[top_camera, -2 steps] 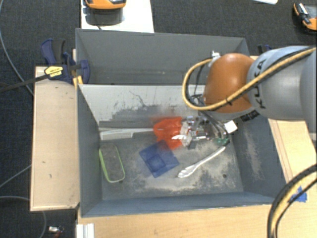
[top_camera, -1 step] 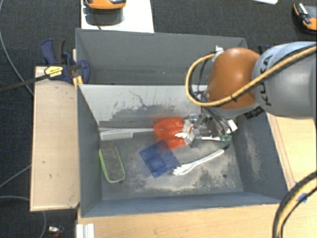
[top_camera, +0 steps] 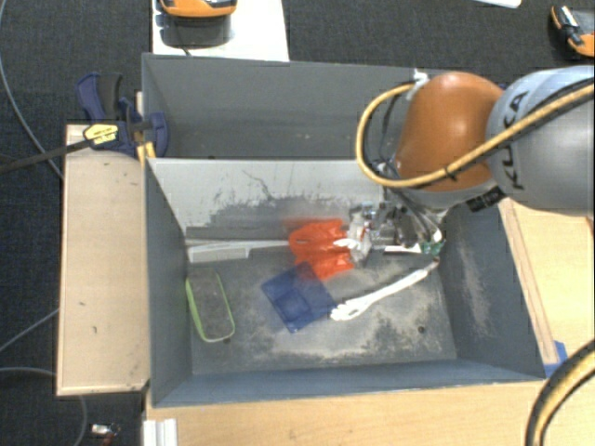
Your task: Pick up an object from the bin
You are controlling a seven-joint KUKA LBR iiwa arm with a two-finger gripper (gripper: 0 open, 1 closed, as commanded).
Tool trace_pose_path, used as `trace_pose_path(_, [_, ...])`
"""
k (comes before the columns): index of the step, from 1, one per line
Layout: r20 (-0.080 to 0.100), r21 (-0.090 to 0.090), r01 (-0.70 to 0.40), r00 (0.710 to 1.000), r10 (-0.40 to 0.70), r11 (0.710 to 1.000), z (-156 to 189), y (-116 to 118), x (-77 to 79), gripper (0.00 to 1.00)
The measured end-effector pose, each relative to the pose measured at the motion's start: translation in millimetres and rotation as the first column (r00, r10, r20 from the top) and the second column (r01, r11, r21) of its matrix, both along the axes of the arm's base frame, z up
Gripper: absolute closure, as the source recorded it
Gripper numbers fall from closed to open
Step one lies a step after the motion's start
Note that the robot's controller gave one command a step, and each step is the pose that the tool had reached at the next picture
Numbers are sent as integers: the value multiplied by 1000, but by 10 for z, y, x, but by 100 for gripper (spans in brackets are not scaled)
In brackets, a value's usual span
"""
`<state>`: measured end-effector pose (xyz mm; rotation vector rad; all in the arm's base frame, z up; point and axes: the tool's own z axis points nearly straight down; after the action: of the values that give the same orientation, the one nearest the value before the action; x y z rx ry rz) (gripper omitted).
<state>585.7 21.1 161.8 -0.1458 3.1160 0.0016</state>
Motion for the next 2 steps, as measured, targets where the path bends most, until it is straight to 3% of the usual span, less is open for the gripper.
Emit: trace_pose_path(2, [5,0,3,1000,-3,1000,383,0,13,100])
